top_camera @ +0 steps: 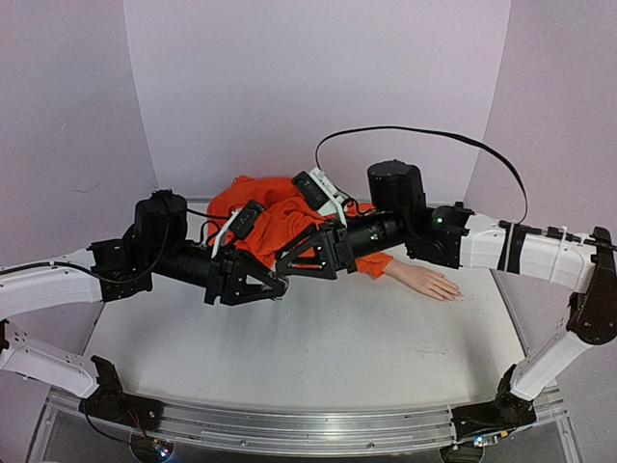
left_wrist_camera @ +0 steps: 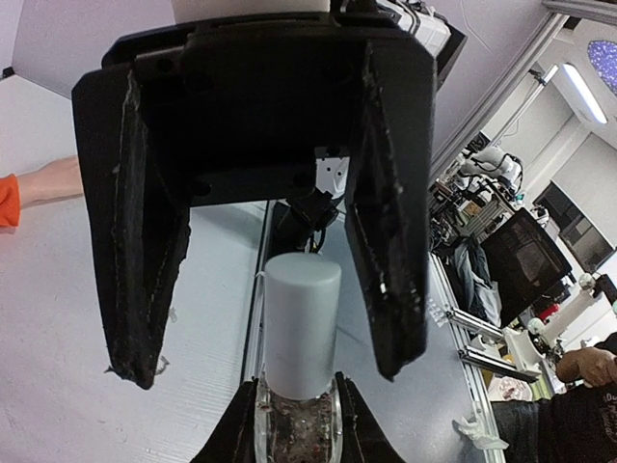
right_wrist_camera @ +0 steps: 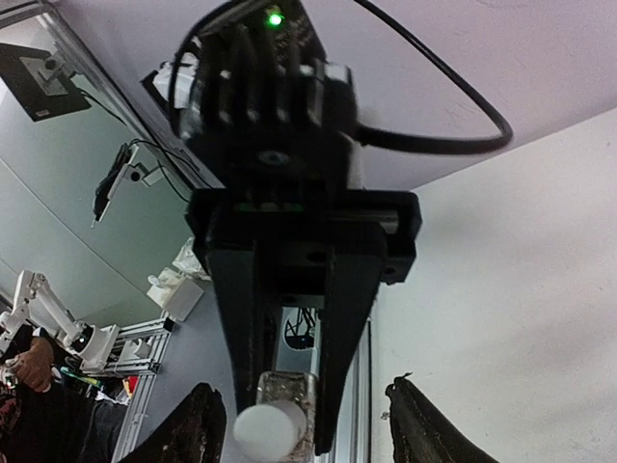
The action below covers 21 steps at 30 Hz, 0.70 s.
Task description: Paint the nails
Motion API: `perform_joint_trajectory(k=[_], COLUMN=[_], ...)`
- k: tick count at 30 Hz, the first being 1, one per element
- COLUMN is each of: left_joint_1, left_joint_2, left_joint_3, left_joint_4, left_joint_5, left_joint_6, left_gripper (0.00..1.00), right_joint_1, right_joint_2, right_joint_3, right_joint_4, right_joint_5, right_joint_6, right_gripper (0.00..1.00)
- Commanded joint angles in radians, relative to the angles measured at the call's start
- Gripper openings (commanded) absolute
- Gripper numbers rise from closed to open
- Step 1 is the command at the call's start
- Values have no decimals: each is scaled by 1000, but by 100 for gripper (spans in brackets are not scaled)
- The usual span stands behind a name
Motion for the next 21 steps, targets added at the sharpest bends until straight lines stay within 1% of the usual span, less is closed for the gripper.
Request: perform_joint_trajectory(k=[1, 3, 5, 7, 8, 15, 19, 21], left_joint_1=[1, 1, 1, 1, 1, 2, 1, 1], left_joint_2=[12, 13, 12, 14, 14, 21, 17, 6], left_joint_3=[58, 58, 58, 58, 58, 63, 73, 77], left_joint_4=[50, 52, 52, 52, 52, 52, 52, 52], left_joint_5=[62, 67, 72, 74, 74, 88, 48, -5], left_joint_6=[14, 20, 21, 24, 25, 33, 35, 44], left_gripper=[0, 0, 0, 0, 0, 0, 0, 0], right_joint_1=[-7, -7, -6, -7, -6, -6, 9, 26], right_joint_2=[-3, 3, 5, 11, 13, 25, 28, 25], right_joint_3=[21, 21, 20, 21, 20, -6, -33, -56], right_joint_4=[127, 137, 141, 144, 146, 170, 187, 199], right_joint_5=[-111, -133, -137, -147, -152, -149, -111, -37], right_joint_6=[20, 24, 28, 30, 31, 49, 60, 73], right_gripper=[57, 56, 51, 44, 38, 16, 2, 0])
